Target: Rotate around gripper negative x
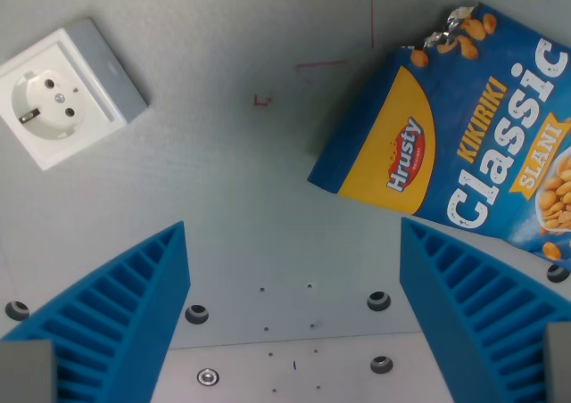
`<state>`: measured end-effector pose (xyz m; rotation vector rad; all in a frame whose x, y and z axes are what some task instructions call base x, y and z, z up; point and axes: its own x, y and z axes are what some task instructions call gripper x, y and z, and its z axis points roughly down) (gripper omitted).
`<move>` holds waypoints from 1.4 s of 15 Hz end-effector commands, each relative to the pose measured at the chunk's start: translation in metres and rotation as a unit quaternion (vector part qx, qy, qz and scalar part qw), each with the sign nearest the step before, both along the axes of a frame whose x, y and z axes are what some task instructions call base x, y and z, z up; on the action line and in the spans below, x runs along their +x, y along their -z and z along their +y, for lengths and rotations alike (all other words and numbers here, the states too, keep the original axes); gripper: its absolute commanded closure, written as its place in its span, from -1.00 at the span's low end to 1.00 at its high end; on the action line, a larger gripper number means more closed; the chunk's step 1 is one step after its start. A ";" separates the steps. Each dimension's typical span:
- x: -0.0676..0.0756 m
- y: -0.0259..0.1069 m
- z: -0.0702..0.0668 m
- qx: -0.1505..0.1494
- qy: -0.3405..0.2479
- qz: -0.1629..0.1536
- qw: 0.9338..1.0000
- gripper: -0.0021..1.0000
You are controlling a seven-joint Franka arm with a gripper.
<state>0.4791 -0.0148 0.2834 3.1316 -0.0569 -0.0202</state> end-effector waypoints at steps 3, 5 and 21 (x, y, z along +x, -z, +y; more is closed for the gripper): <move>0.000 -0.001 0.000 -0.020 0.000 -0.001 1.000 -1.00; 0.000 -0.001 0.000 -0.033 0.000 0.000 0.999 -1.00; 0.000 -0.001 0.000 -0.139 -0.001 0.004 0.990 -1.00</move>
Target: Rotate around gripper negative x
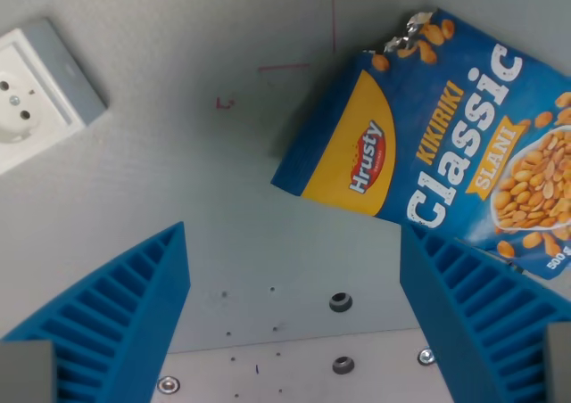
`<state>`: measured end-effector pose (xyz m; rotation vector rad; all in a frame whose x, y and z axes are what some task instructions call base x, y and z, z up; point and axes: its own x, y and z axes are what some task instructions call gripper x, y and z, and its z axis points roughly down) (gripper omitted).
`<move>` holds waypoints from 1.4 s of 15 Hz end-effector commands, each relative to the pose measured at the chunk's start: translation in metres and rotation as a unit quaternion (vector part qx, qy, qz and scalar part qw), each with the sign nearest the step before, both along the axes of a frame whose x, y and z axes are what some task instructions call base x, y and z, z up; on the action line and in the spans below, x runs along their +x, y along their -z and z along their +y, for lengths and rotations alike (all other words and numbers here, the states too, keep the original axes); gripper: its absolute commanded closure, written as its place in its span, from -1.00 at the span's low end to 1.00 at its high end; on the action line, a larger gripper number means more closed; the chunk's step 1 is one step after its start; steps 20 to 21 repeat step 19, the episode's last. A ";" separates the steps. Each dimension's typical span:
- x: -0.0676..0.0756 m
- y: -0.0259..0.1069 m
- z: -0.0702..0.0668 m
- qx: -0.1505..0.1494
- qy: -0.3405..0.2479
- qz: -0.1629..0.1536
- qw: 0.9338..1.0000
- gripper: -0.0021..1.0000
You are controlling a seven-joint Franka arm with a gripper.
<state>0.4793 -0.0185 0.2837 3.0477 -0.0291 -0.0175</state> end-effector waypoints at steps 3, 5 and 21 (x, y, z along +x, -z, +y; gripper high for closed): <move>0.000 -0.001 0.004 -0.117 0.007 0.003 0.993 -1.00; 0.000 -0.001 0.004 -0.131 0.007 0.003 0.991 -1.00; 0.000 -0.001 0.004 -0.222 0.006 0.006 0.975 -1.00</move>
